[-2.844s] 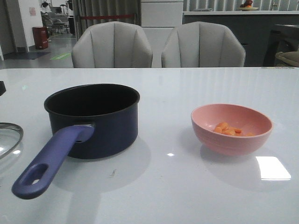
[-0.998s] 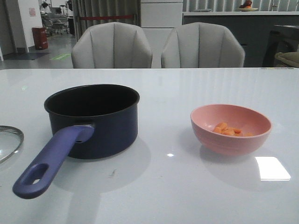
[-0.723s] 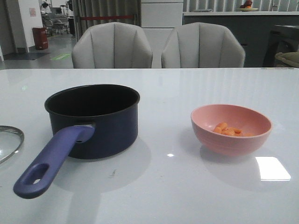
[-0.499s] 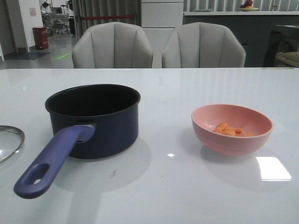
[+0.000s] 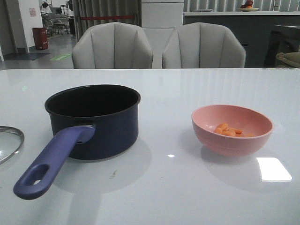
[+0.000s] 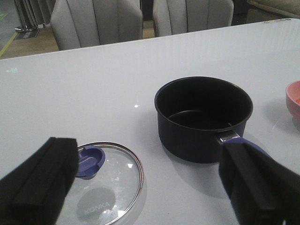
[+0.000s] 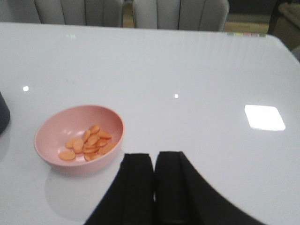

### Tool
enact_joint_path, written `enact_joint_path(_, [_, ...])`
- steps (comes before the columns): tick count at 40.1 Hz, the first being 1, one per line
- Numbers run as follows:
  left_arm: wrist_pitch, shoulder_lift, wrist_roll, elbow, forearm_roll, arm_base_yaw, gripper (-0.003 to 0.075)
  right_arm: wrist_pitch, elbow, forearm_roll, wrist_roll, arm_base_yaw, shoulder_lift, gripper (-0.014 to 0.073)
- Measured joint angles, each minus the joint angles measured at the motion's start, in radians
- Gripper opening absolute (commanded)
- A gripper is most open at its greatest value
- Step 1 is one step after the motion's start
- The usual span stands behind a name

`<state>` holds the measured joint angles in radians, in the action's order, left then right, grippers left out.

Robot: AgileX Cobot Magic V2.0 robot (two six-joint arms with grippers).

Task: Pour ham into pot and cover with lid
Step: 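Release the lid and withdraw the left gripper, then reach the right gripper to the pink bowl rim and grasp it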

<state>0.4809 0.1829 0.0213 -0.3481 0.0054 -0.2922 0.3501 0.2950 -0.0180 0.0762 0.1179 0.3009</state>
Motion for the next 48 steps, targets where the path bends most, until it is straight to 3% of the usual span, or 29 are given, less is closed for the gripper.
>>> enact_joint_path(13, [-0.002, 0.000, 0.000, 0.000, 0.000, 0.000, 0.0636, -0.022, 0.004, 0.000, 0.000, 0.000, 0.106, 0.0160])
enact_joint_path(17, [-0.004, 0.000, 0.000, 0.000, 0.000, 0.000, 0.0636, -0.043, 0.010, 0.000, 0.000, 0.000, 0.165, 0.0260])
enact_joint_path(21, [-0.004, 0.000, 0.000, 0.000, 0.000, 0.000, 0.0636, -0.047, 0.034, 0.005, 0.002, 0.000, 0.253, 0.0435])
enact_joint_path(24, [-0.004, 0.000, 0.000, 0.000, 0.000, 0.000, 0.0636, -0.047, 0.073, 0.018, 0.005, 0.000, 0.345, 0.0517])
enact_joint_path(33, [-0.004, 0.000, 0.000, 0.000, 0.000, 0.000, 0.0636, -0.023, 0.270, 0.101, 0.005, 0.000, 0.651, 0.0526])
enact_joint_path(48, [-0.004, 0.000, 0.000, 0.000, 0.000, 0.000, 0.0636, 0.238, 0.670, 0.132, -0.041, 0.006, 1.177, 0.0526])
